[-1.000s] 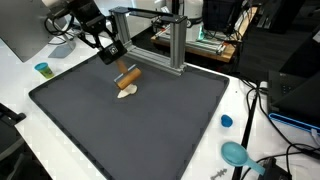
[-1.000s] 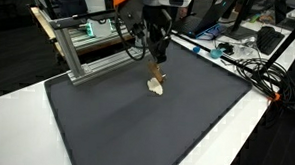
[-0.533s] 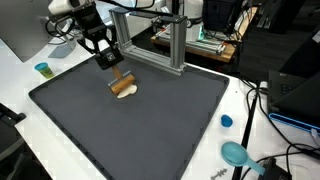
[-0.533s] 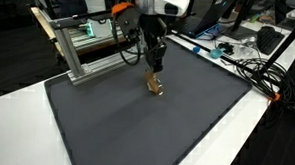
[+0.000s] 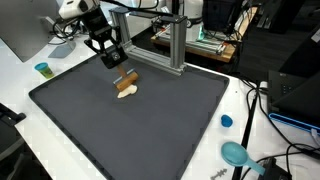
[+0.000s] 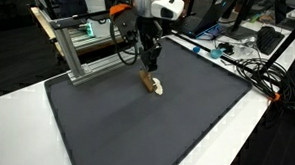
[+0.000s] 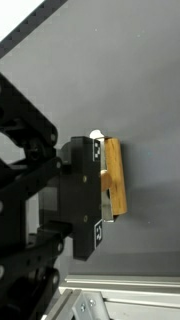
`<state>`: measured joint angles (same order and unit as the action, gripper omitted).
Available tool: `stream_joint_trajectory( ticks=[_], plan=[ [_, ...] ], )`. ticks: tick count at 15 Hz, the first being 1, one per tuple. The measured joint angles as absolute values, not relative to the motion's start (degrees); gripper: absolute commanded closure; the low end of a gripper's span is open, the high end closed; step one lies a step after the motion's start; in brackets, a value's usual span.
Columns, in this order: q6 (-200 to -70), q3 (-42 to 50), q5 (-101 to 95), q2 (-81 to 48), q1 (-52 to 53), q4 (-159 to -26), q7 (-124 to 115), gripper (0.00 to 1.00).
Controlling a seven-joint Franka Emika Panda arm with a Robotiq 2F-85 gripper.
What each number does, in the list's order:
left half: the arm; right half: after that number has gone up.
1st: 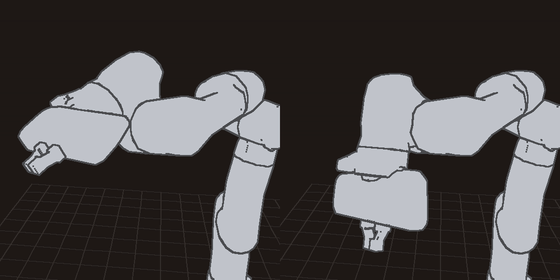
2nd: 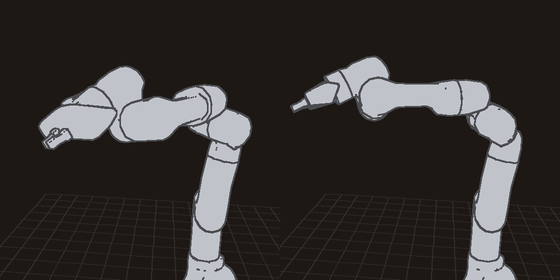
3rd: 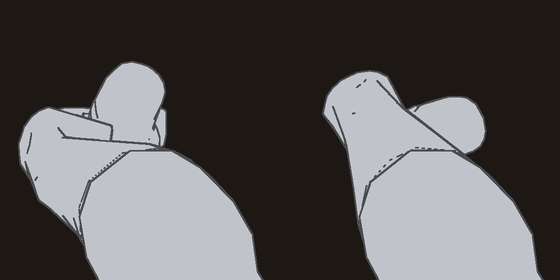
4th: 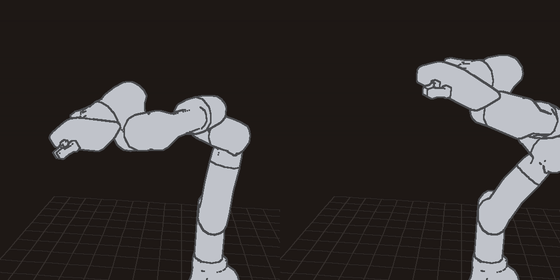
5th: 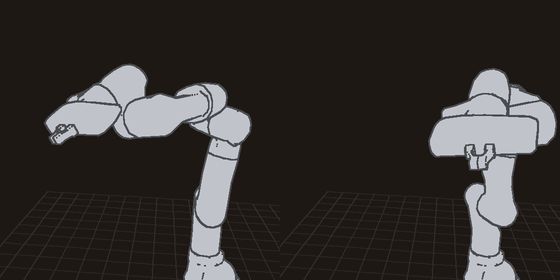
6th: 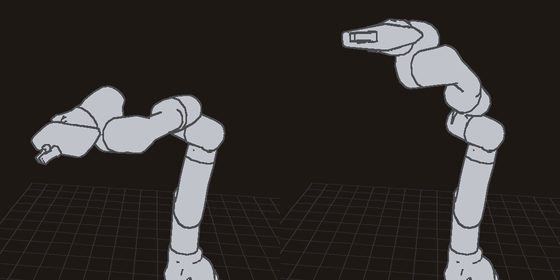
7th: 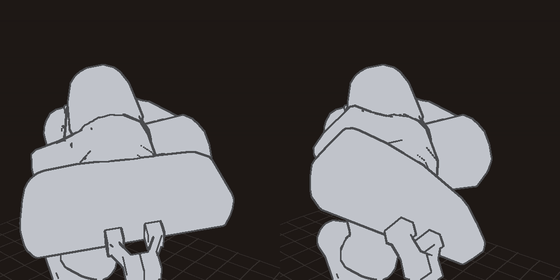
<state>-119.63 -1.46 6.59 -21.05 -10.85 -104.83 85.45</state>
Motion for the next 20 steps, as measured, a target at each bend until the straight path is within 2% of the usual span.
stream_joint_trajectory(
  ticks=[20],
  plan=[
    [-123.4,-1.7,7.2,-20.9,-8.6,-106.2,85.8,0.79]
  ],
)
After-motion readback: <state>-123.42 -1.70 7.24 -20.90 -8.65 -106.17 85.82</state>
